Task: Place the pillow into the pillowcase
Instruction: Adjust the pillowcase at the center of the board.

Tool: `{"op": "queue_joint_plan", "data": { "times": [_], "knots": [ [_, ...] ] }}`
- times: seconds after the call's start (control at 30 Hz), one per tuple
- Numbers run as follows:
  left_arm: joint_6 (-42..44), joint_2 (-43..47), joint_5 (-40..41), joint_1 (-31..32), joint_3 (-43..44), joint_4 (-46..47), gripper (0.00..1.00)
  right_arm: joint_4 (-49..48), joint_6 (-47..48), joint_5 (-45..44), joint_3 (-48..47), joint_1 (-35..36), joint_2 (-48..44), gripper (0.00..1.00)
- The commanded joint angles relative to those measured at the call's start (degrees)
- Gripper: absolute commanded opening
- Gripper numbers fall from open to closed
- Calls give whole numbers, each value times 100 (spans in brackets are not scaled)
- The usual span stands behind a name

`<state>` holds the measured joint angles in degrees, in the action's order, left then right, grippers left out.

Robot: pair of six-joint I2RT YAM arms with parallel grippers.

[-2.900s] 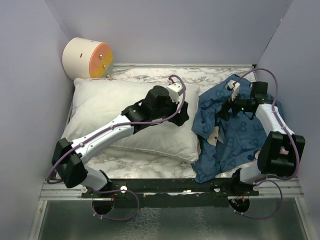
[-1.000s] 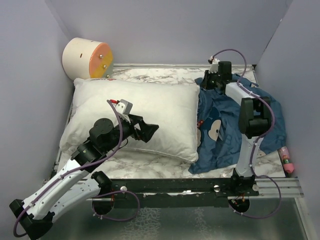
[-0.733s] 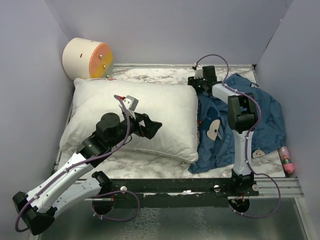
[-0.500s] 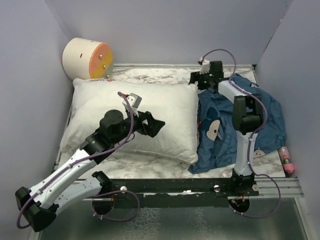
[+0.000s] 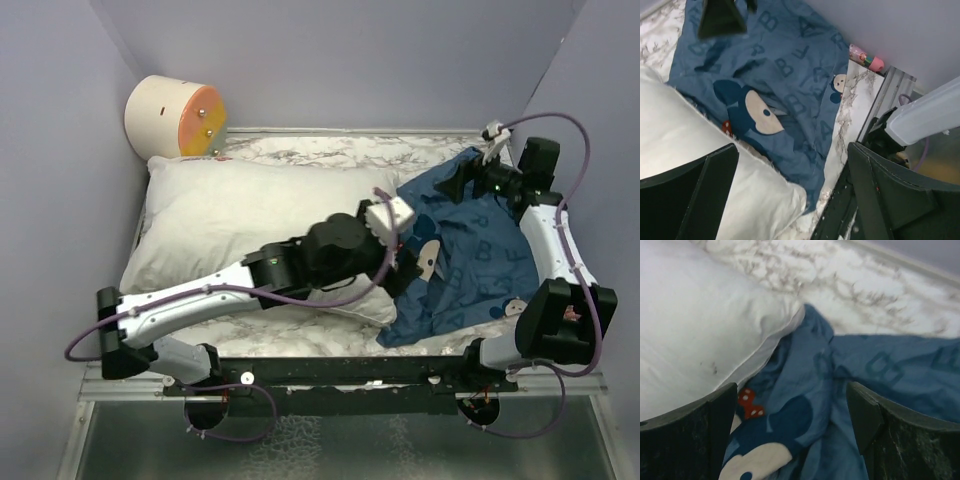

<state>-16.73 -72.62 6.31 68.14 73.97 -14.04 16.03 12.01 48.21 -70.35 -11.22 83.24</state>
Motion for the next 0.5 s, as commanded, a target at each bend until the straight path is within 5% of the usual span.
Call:
{"op": "queue_joint_plan", "data": {
  "times": [0.0, 0.2, 0.47],
  "knots": [
    [1103, -1254, 1308, 366, 1137, -1218, 95, 472, 68, 105, 959, -86, 49, 88],
    [1518, -2278, 1358, -144, 1740, -1470, 99, 598, -486, -205, 788, -74, 922, 68],
    [1919, -3713, 3120, -620, 2773, -2218, 99, 593, -738, -248, 234, 366, 2037, 67]
  ]
}}
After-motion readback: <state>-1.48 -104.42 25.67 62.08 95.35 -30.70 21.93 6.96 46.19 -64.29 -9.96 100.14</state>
